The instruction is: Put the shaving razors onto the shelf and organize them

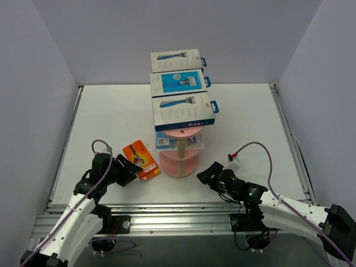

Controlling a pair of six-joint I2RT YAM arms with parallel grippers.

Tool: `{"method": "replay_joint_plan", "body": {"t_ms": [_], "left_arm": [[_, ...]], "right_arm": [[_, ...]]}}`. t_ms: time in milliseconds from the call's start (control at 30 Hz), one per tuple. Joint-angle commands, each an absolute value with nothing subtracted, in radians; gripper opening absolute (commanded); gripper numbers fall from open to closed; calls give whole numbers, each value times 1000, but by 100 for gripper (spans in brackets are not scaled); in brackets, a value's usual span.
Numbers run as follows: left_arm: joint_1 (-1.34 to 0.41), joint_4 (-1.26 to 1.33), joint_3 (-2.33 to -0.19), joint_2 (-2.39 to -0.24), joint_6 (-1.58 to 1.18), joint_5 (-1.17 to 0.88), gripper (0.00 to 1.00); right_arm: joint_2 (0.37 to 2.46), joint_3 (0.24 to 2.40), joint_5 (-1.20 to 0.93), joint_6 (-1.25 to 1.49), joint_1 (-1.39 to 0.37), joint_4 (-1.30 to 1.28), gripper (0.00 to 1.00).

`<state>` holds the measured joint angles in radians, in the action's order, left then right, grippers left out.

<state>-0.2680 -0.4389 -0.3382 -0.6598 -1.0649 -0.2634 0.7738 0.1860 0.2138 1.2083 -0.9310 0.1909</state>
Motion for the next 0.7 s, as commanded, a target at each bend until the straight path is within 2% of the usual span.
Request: {"method": "replay_joint_plan", "body": {"t_ms": [0, 67, 167, 233, 300, 400, 533, 667], "left_arm": [[-272, -506, -469, -673, -968, -189, 59], [-272, -488, -503, -704, -960, -170, 56], [-267, -443, -541, -788, -934, -146, 38], [-258, -407, -569, -842, -893, -140, 18], [-233, -400, -624, -920, -864, -117, 9], [-155, -370, -695, -1012, -828, -141, 2], [-17, -316, -768, -1138, -795, -230, 2], [55, -340, -877, -1253, -740, -229, 2]], "right_arm": [[769, 173, 255, 1212, -936, 215, 55], [772, 170, 252, 1209, -937, 224, 55], [773, 173, 249, 1201, -934, 226, 55], [772, 175, 247, 1198, -933, 222, 54], [766, 175, 244, 1197, -933, 218, 54], [750, 167, 242, 1198, -933, 212, 54], [724, 144, 245, 1201, -933, 213, 54], [704, 112, 249, 1209, -931, 222, 54]]}}
